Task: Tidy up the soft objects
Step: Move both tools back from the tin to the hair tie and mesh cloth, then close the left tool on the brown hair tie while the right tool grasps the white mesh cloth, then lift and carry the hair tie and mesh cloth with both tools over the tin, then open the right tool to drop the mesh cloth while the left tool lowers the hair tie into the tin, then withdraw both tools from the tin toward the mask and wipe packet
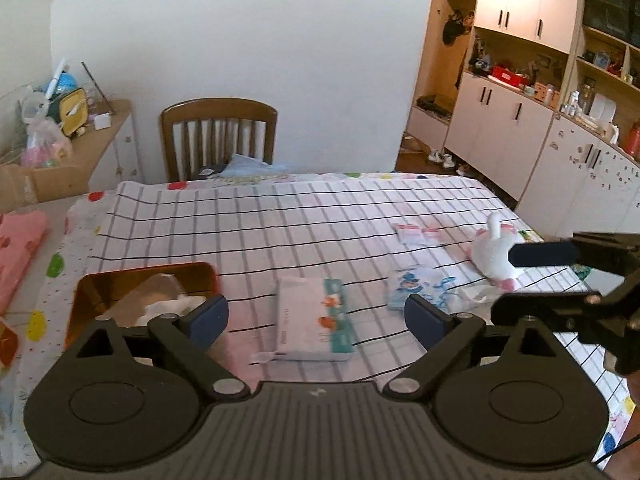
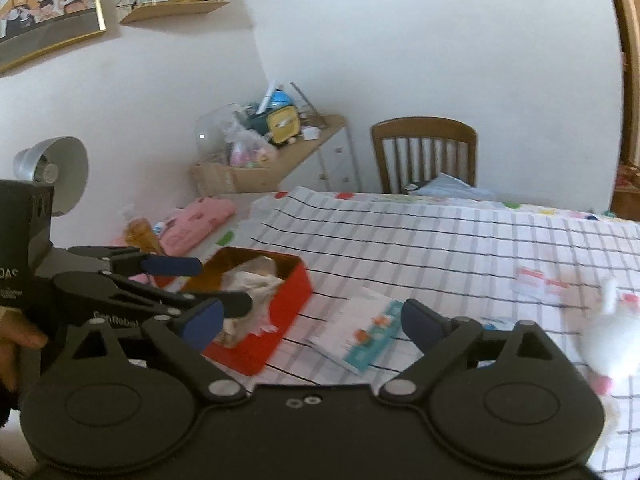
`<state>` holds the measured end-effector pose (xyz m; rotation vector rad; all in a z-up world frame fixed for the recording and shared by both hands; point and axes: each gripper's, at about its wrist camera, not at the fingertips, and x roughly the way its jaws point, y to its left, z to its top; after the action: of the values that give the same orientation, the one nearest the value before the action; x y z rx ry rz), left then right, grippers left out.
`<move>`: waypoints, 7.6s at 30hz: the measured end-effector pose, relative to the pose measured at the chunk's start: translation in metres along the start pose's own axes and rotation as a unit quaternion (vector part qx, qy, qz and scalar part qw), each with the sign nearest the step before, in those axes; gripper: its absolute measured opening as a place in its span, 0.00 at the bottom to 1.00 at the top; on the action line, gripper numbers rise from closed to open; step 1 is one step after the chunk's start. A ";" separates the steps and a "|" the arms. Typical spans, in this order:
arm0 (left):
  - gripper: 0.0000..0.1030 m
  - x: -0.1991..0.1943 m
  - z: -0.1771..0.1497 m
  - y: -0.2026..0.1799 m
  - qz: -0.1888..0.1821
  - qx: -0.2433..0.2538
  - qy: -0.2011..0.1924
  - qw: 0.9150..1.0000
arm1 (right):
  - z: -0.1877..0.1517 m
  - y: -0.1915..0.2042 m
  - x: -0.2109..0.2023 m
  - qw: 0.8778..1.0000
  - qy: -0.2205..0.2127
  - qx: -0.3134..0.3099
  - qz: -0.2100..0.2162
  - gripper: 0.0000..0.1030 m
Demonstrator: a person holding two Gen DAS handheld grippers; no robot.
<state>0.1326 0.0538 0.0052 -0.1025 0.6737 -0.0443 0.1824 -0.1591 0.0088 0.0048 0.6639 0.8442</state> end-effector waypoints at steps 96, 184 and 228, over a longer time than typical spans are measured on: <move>0.10 0.166 -0.038 -0.116 -0.076 -0.004 0.113 0.991 | -0.106 -0.161 -0.008 0.985 0.097 -0.017 -0.144 0.09; 0.10 0.026 -0.054 0.186 0.047 -0.110 0.084 0.989 | 0.044 0.118 0.257 0.983 0.122 -0.135 -0.015 0.07; 0.12 0.007 -0.038 0.156 0.065 -0.086 0.055 0.993 | 0.039 0.095 0.190 0.993 0.083 -0.066 0.048 0.54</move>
<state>0.1157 0.2055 -0.0454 -0.2236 0.7925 0.1346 0.2289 0.0465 -0.0387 -0.1557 0.7680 0.9878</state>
